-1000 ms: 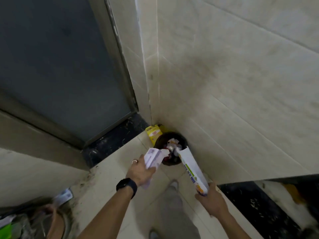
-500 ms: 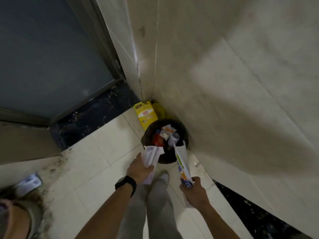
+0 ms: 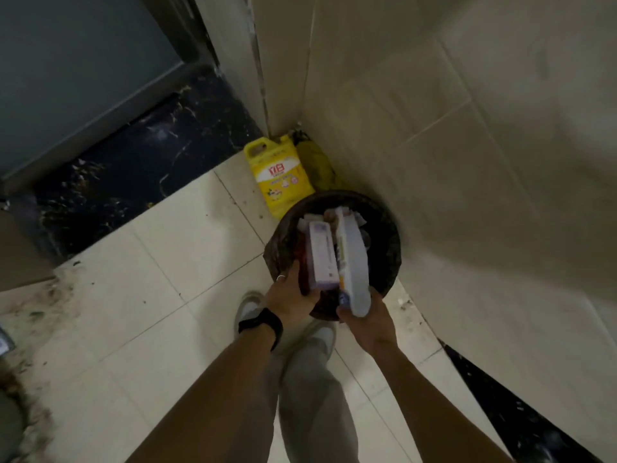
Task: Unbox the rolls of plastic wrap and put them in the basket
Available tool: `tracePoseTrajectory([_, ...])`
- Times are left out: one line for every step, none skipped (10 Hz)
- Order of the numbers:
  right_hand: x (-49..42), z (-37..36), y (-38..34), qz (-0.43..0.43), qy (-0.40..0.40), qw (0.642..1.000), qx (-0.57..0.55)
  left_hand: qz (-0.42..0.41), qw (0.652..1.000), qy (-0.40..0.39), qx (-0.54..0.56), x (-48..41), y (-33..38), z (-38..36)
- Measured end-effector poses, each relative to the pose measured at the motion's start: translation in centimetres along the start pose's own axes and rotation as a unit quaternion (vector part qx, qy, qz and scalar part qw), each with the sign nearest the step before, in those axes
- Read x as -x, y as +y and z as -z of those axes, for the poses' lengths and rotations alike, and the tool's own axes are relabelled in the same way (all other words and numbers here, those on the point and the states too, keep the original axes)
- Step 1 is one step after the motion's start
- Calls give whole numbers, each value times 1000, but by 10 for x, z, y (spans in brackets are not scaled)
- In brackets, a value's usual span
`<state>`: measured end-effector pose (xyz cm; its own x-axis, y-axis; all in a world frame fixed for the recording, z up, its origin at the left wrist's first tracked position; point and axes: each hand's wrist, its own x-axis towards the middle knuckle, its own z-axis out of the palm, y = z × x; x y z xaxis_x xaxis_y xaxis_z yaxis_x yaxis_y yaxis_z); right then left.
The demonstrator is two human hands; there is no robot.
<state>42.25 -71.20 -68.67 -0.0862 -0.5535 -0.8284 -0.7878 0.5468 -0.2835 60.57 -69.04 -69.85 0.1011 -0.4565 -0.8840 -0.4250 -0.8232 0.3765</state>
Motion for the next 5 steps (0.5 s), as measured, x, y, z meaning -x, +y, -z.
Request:
tracePoseTrajectory([22,0,1,2,22,1000,19,-28,999,-12,-36,22,-6,3])
tracePoseTrajectory([69,21,-9,43,38,997,58,-18,995,-47,-85,67,1,26])
tracePoseTrajectory([130,57,-27,49,13,993,110,-11,980,-54,-192,130,26,56])
tracePoseTrajectory([193,99,-54,98,21,987,125,-47,976,-45,-210,203,72,95])
tracePoseTrajectory([259,137,-80,160,87,981,74,-126,958,-11,-258,272,117,131])
